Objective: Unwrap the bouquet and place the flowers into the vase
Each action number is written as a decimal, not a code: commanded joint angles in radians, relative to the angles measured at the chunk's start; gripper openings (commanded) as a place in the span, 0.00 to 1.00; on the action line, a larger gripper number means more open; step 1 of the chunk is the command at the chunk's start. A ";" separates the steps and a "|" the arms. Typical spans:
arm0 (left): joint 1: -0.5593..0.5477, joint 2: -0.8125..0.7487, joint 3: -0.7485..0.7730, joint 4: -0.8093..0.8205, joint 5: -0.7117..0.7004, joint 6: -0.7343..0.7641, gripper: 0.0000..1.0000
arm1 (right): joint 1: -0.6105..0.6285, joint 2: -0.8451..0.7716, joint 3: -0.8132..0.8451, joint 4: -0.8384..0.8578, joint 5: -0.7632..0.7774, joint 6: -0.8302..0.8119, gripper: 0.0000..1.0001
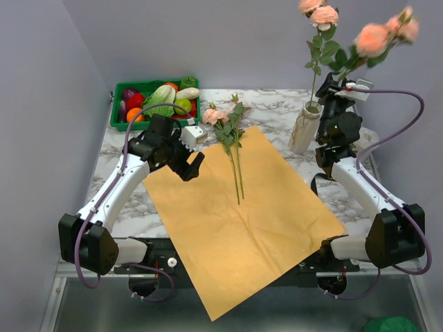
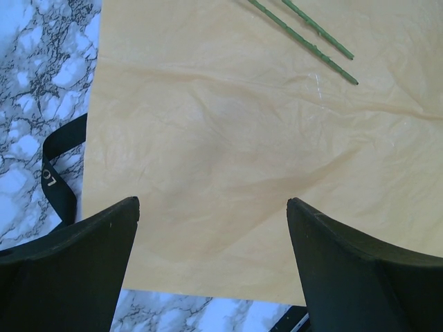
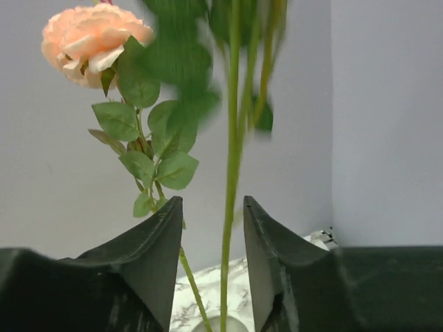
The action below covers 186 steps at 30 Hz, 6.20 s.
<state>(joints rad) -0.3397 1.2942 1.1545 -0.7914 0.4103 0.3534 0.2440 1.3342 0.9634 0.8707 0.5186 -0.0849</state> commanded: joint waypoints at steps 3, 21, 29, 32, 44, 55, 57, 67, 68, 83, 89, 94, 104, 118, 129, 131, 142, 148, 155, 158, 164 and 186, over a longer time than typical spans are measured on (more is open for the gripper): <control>0.005 -0.009 0.010 0.003 0.038 -0.008 0.96 | 0.014 -0.058 -0.003 -0.153 -0.072 0.045 0.64; 0.005 0.004 0.045 0.003 0.035 -0.045 0.97 | 0.354 -0.060 0.091 -0.789 -0.164 0.255 0.75; 0.007 0.008 0.070 -0.026 0.053 -0.050 0.99 | 0.376 0.378 0.458 -1.235 -0.301 0.349 0.64; 0.008 0.010 0.068 -0.028 0.033 -0.050 0.99 | 0.376 0.498 0.543 -1.303 -0.351 0.362 0.62; 0.054 0.020 0.079 -0.042 0.025 -0.025 0.99 | 0.376 0.784 0.745 -1.429 -0.410 0.367 0.57; 0.090 0.031 0.088 -0.080 0.041 -0.004 0.99 | 0.371 0.916 0.842 -1.472 -0.374 0.378 0.54; 0.090 0.030 0.093 -0.086 0.047 0.001 0.99 | 0.368 0.933 0.848 -1.474 -0.370 0.382 0.54; 0.090 0.019 0.073 -0.097 0.042 0.016 0.99 | 0.360 0.942 0.844 -1.472 -0.384 0.418 0.44; 0.090 0.017 0.070 -0.095 0.042 0.018 0.99 | 0.359 0.921 0.835 -1.466 -0.381 0.418 0.44; 0.090 0.001 0.077 -0.126 0.033 0.042 0.99 | 0.341 1.014 0.948 -1.515 -0.354 0.399 0.40; 0.090 0.001 0.091 -0.143 0.039 0.045 0.99 | 0.339 1.014 0.951 -1.518 -0.359 0.415 0.27; 0.090 -0.006 0.096 -0.146 0.039 0.045 0.99 | 0.339 0.965 0.963 -1.520 -0.356 0.421 0.01; 0.091 0.007 0.102 -0.124 0.024 0.026 0.99 | 0.324 0.689 1.072 -1.451 -0.293 0.330 0.01; 0.093 0.014 0.085 -0.081 0.038 -0.004 0.99 | 0.230 0.119 0.560 -0.580 -0.262 -0.018 0.01; 0.103 0.016 0.079 -0.075 0.047 0.005 0.99 | 0.140 0.025 0.342 -0.234 -0.197 -0.177 0.01; 0.103 0.019 0.082 -0.080 0.051 0.004 0.99 | 0.135 0.026 0.325 -0.185 -0.155 -0.196 0.01; 0.107 0.030 0.082 -0.085 0.061 0.007 0.99 | 0.069 0.005 0.284 -0.133 -0.131 -0.219 0.01; 0.107 0.031 0.085 -0.086 0.067 0.010 0.99 | 0.061 0.011 0.236 -0.104 -0.117 -0.230 0.01; 0.108 0.022 0.079 -0.097 0.065 0.022 0.99 | 0.061 0.034 0.144 -0.013 -0.078 -0.222 0.01; 0.110 0.019 0.074 -0.103 0.064 0.033 0.99 | 0.061 0.043 0.118 0.016 -0.062 -0.222 0.01; 0.113 0.016 0.073 -0.115 0.067 0.048 0.99 | 0.061 0.023 0.106 -0.099 -0.054 -0.159 0.31; 0.117 0.016 0.109 -0.138 0.074 0.029 0.99 | 0.474 0.218 0.300 -0.854 -0.183 0.166 1.00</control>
<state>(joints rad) -0.2298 1.3243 1.2339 -0.9134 0.4580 0.3923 0.6914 1.4220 1.1717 0.2703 0.3668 -0.0769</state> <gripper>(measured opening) 0.988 0.997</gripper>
